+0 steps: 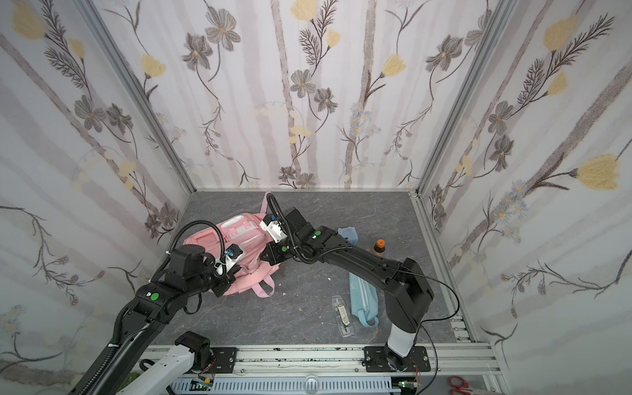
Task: Pack books, pencil case, and school supplies into a backpack
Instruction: Zip the student bag at the center of the table.
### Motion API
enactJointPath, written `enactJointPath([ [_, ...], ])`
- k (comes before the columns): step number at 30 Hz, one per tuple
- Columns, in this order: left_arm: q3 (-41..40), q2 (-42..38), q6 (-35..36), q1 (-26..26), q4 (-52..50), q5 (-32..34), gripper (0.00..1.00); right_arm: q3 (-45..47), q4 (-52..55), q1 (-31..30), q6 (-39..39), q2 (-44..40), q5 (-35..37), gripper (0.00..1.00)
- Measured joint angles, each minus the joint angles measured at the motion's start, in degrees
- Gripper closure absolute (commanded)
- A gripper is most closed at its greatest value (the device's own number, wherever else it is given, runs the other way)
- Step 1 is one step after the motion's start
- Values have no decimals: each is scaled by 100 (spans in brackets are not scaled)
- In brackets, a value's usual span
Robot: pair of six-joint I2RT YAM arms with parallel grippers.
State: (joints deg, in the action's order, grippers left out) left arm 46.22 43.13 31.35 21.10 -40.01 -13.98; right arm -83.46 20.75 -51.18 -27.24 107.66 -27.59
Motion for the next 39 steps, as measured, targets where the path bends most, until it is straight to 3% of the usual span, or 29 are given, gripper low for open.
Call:
enactJointPath([
  [2, 173, 46, 81, 15, -11, -114, 12, 57, 9, 55, -81, -24, -11, 100],
  [7, 501, 39, 157, 70, -48, -850, 25, -4, 157, 203, -227, -20, -63, 100],
  [11, 404, 236, -70, 205, 164, -1143, 29, -107, 129, 234, -225, -9, -133, 100],
  [19, 210, 710, -455, 398, 623, -678, 100, -9, 111, 240, -173, -195, -203, 100],
  [39, 306, 931, -1311, 396, 658, -365, 100, -48, -26, -221, 133, -256, 140, 100],
])
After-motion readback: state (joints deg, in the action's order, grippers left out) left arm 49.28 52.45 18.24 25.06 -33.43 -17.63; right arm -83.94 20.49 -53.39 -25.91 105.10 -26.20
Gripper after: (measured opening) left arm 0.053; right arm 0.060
